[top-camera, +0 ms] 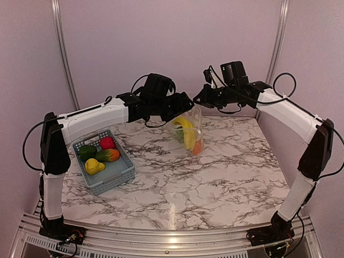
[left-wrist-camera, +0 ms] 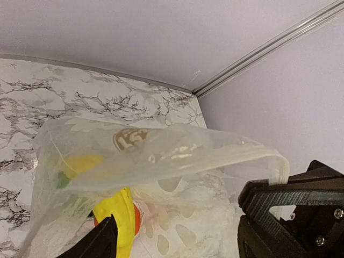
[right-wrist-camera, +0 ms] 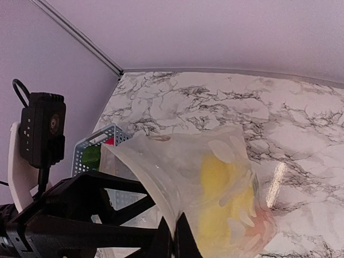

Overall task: Place the food in the zip-top bag and seal the zipper
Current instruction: Place the fake fruit in the zipper food storage bag, then pick up the fake fruit from the bin.

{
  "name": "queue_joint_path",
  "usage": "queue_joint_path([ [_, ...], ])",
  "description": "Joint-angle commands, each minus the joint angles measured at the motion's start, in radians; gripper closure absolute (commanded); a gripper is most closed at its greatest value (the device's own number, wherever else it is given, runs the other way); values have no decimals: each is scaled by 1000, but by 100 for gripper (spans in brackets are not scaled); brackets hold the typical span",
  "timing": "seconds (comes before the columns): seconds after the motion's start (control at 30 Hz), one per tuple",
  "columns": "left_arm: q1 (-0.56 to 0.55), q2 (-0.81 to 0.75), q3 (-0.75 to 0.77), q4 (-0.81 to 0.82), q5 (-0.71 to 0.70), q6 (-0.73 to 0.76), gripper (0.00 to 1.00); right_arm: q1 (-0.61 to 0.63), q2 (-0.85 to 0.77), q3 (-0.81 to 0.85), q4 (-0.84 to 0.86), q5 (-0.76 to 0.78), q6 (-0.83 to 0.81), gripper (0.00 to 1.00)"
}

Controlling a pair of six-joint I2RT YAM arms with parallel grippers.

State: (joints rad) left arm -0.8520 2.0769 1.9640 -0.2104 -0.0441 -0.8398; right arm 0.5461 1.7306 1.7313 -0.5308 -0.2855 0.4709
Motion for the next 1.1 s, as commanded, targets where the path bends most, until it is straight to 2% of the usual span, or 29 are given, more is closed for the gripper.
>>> queue_joint_path([
  [0.0, 2, -54, 59, -3, -4, 18, 20, -3, -30, 13, -20, -10, 8, 100],
  [0.13, 0, -114, 40, 27, 52, 8, 19, -10, -38, -11, 1, -4, 14, 100],
  [0.3, 1, -216, -39, 111, 210, 46, 19, -9, -58, -72, 35, -6, 23, 100],
  [0.47, 16, -387, -228, 24, 134, 184, 19, -12, -88, -117, 45, 16, 14, 100],
  [0.53, 67, -461, -334, 5, 136, 161, 16, -15, -103, -129, 41, 25, 5, 100],
  [0.67, 234, -615, -595, 31, 207, -4, 12, -29, -129, -175, 33, 31, -12, 100],
  [0.73, 301, -680, -723, 30, 206, -2, 11, -39, -143, -195, 26, 29, -21, 100],
  [0.83, 351, -760, -800, -57, 106, 108, 11, -52, -159, -205, 12, 38, -40, 100],
  [0.93, 371, -792, -795, -207, -20, 277, 10, -62, -170, -199, -4, 58, -61, 100],
  [1.07, 419, -842, -829, -301, -68, 436, 10, -69, -171, -206, -7, 53, -63, 100],
])
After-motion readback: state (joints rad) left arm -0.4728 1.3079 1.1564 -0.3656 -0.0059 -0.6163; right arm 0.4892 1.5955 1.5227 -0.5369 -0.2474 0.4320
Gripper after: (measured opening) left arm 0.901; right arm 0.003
